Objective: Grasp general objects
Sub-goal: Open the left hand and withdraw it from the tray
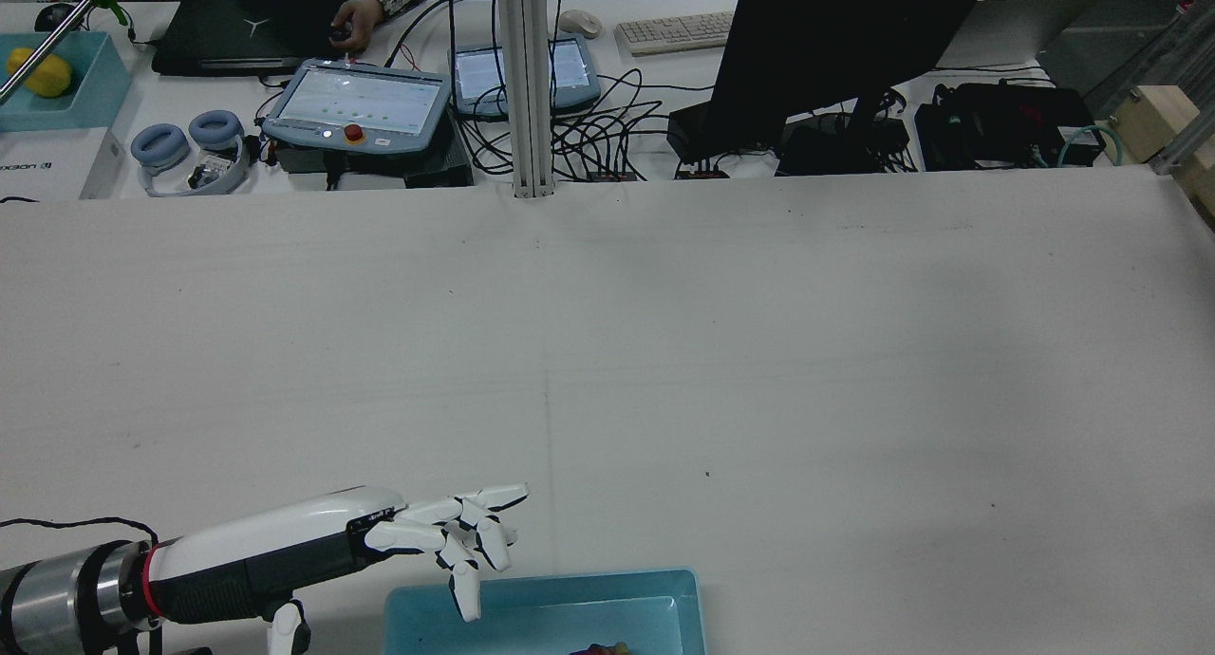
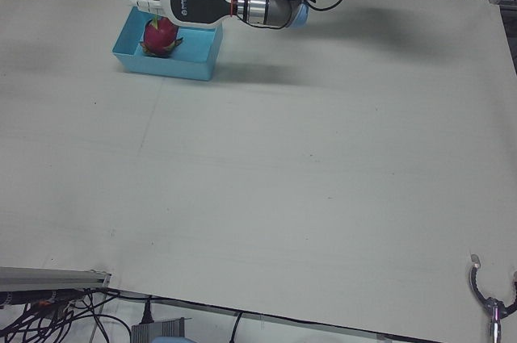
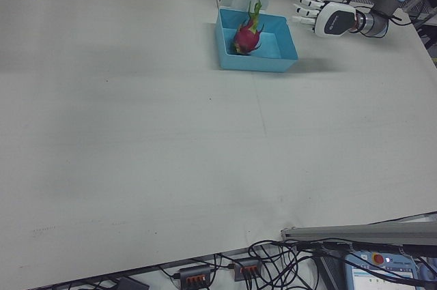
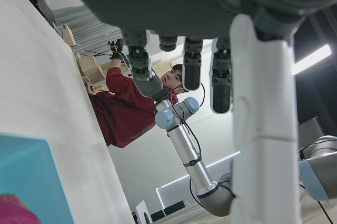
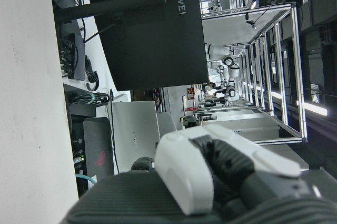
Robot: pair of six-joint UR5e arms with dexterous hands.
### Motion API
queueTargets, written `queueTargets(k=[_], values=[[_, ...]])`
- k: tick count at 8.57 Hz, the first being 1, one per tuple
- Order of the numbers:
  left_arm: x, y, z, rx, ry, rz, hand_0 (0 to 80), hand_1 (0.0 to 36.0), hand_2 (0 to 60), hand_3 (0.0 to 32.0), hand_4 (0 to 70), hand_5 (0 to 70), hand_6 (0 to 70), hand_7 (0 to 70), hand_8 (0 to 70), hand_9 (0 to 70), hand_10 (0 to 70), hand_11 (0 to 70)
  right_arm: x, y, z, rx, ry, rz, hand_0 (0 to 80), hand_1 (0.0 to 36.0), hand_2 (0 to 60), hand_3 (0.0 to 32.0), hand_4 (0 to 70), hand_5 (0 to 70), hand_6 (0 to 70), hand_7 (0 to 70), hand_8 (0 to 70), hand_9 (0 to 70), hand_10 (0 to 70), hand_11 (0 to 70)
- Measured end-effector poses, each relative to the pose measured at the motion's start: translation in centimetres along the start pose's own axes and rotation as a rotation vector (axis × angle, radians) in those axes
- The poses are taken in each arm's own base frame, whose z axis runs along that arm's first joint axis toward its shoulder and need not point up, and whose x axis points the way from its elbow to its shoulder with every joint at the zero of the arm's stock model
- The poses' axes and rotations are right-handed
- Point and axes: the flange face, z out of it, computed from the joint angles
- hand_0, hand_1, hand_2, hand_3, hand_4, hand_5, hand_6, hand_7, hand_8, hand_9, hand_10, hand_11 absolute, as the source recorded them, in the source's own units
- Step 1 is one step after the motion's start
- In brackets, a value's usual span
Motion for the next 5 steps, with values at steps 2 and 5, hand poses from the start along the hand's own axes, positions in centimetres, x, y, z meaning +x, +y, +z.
queueTargets(k=[2,5], values=[[2.0,-3.3,-2.7,0.074,0.005,0.036,7.4,33.6,60.0,0.0,0.0,70.0,0.0,43.9,0.0,7.3,0.0,0.0,0.0,0.0,0.0,0.000,0.000,0.000,0.0,0.0,0.0,0.0,0.0,0.0,0.0,0.0,0.0,0.0,0.0,0.0],[7.0,-10.8,-8.9,0.236,0.034,0.141,80.0,36.0,60.0,0.0,0.0,70.0,0.1,47.3,0.0,8.0,0.0,0.0,0.0,0.0,0.0,0.000,0.000,0.000,0.0,0.0,0.0,0.0,0.0,0.0,0.0,0.0,0.0,0.0,0.0,0.0]])
